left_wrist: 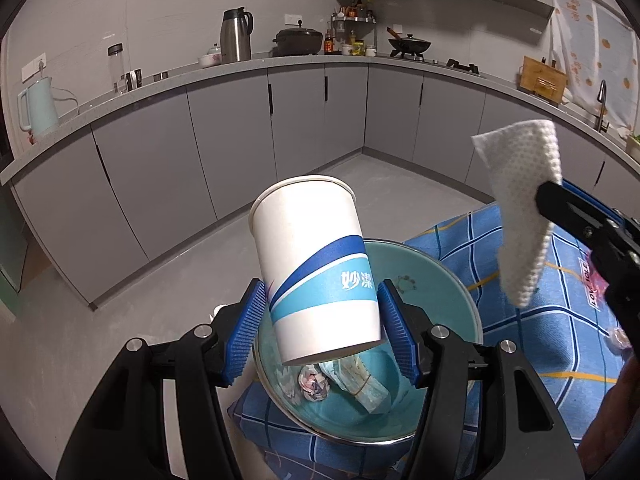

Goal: Collect trash
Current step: 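Carry the paper cup and mesh cloth over the teal bin with both tools, then open both tools to drop the paper cup and mesh cloth into the bin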

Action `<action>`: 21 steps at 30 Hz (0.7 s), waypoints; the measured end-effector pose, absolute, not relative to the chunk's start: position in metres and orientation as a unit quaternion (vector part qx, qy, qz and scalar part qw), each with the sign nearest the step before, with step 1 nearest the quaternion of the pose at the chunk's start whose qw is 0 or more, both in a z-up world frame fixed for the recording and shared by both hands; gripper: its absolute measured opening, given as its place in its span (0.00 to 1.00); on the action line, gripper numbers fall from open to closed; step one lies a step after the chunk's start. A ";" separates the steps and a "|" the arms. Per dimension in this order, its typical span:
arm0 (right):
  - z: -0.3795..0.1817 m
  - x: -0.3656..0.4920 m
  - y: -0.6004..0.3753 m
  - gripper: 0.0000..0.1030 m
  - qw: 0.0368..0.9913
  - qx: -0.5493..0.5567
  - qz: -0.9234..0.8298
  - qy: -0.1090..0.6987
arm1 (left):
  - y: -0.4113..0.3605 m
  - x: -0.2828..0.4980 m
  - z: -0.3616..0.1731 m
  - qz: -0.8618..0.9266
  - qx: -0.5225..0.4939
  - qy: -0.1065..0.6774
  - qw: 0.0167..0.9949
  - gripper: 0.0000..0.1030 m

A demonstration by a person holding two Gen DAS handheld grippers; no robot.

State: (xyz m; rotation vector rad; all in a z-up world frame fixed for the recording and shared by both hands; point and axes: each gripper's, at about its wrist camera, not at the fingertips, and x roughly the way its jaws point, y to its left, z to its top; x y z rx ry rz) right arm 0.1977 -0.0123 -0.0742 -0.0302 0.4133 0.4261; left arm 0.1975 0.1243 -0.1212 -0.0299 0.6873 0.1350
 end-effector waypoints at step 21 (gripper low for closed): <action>-0.098 0.229 -0.002 0.25 0.942 0.000 0.239 0.235 | 0.128 0.211 -0.145 0.073 -0.011 0.364 0.929 0.63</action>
